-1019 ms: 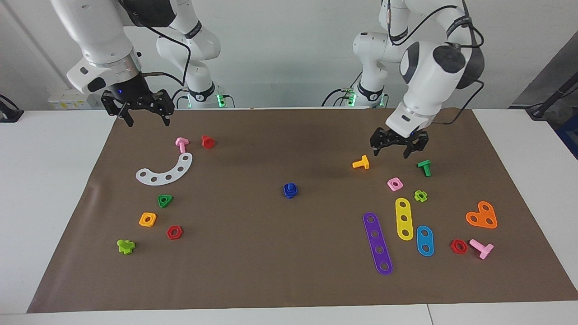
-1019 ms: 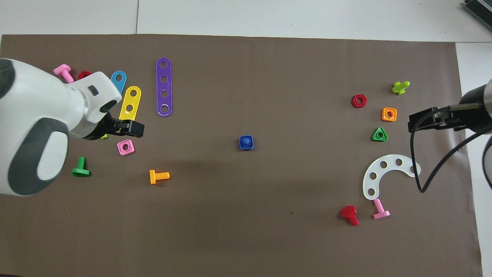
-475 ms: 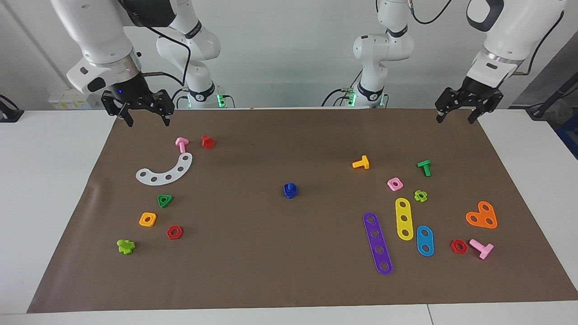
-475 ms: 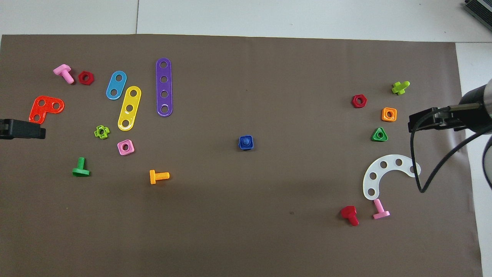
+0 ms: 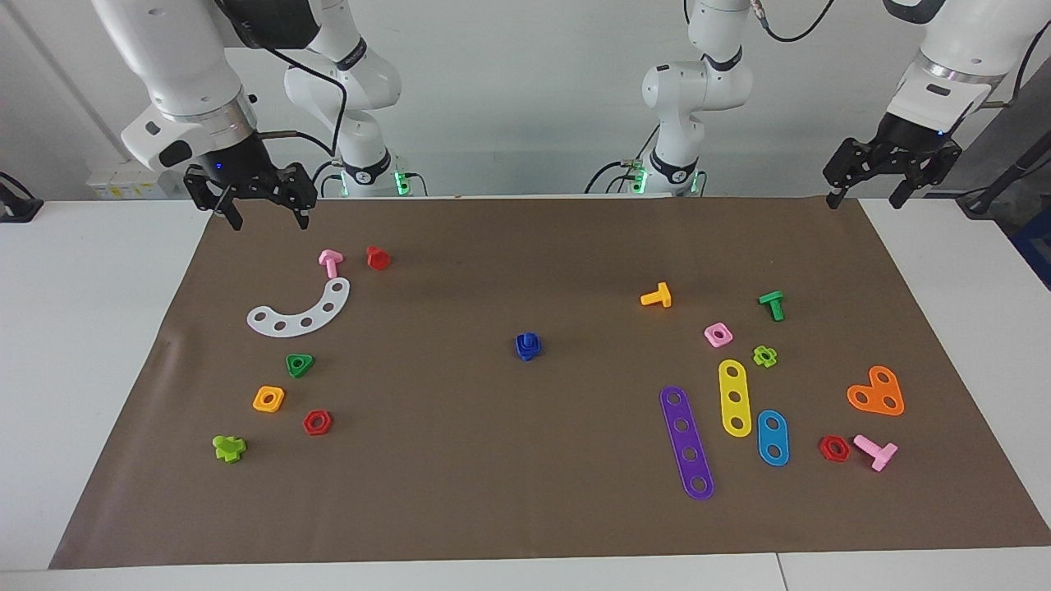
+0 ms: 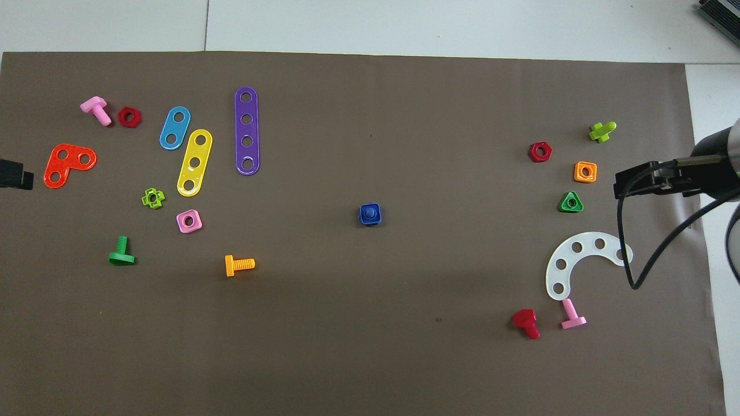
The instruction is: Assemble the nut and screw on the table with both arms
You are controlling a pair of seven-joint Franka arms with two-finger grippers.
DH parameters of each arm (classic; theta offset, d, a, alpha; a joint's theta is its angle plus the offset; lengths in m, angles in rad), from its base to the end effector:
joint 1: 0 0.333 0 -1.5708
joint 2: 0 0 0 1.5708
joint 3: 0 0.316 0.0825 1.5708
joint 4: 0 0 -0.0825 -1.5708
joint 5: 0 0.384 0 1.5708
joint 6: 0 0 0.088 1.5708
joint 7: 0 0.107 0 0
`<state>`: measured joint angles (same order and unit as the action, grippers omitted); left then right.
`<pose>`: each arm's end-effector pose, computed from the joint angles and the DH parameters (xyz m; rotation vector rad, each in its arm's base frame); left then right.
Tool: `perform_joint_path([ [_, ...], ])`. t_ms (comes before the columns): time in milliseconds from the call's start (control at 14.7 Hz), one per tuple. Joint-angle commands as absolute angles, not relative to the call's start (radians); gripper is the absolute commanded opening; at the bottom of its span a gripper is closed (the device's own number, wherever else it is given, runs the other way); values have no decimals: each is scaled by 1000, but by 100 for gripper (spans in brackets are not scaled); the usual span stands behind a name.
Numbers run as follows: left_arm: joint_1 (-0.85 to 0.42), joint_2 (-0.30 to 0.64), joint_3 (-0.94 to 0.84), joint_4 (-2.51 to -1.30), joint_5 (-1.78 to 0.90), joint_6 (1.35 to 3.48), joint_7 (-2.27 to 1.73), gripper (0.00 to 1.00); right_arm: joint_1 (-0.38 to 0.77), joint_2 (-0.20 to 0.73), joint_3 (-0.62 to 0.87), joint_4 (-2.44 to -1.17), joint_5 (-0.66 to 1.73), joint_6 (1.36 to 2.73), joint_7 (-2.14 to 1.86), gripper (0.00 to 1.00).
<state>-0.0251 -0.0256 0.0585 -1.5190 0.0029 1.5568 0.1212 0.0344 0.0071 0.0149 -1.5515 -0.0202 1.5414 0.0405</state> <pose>0.5451 0.0190 0.6617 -3.1307 0.1373 -0.0988 0.5533 0.0251 0.6271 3.1206 0.0131 -0.0254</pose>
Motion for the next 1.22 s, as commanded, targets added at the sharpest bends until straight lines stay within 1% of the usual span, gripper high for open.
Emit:
perform_joint_path([
  [0, -5, -20, 51, -1514, -6, 1540, 124, 100, 28, -18, 18, -1583, -15, 1554, 18, 100],
  [543, -15, -57, 49, -1580, -8, 1520, 118, 100, 28, -18, 18, -1583, -15, 1554, 18, 100],
  [1155, -14, -75, 49, -1621, -6, 1577, 120, 100, 28, -18, 18, -1583, -15, 1554, 17, 100],
])
